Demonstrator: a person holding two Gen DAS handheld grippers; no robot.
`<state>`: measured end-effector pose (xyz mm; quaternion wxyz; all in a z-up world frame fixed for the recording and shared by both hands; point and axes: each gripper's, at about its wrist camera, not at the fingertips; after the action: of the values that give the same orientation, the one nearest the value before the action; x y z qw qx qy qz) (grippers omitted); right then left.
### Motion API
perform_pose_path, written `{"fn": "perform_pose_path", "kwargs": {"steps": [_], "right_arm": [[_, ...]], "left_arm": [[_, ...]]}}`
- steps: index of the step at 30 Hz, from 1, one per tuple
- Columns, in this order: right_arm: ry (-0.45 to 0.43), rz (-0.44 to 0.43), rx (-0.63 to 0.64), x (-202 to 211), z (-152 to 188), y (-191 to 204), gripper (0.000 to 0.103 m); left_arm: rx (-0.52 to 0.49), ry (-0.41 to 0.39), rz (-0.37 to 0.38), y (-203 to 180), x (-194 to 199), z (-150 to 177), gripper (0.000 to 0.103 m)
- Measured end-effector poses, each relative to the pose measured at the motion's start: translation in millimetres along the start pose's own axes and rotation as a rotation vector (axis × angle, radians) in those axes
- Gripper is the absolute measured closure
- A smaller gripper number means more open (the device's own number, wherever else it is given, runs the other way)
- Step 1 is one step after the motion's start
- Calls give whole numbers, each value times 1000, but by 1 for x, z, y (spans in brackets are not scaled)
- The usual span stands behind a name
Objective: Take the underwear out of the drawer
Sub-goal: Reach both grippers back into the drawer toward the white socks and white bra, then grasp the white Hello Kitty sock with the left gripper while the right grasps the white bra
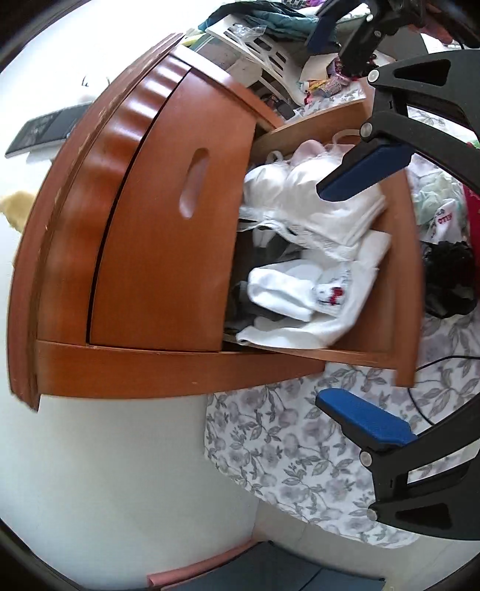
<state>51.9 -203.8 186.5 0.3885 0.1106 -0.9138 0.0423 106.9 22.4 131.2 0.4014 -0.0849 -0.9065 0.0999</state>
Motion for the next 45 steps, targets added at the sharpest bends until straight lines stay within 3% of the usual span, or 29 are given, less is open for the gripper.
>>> {"fn": "perform_pose_path", "kwargs": {"steps": [3, 7, 9, 18, 27, 36, 45], "right_arm": [[-9, -8, 19, -10, -22, 3, 0], [12, -19, 46, -38, -42, 8, 0], [45, -23, 59, -58, -45, 10, 0], [292, -15, 78, -148, -25, -5, 0], [426, -3, 39, -189, -12, -27, 4], [504, -62, 58, -201, -4, -20, 13], [505, -67, 54, -200, -3, -8, 30]], "left_arm": [[-24, 12, -5, -4, -13, -15, 3], [-16, 74, 14, -8, -44, -27, 21], [-10, 106, 21, -9, -59, -30, 21], [-28, 198, -12, -9, -109, -31, 25], [-34, 248, -23, -9, -139, -33, 30], [-53, 331, -20, -12, -156, -31, 67], [-34, 320, 8, -7, -154, -27, 78]]}}
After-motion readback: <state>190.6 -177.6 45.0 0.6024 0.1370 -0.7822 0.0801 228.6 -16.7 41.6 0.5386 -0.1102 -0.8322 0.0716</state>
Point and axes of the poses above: each gripper's, at about its wrist camera, not at the fingertips, and x roughly against the way its jaws point, y to its left, z to its underside, and after that the axes turned 5 degrees about x, right-handed
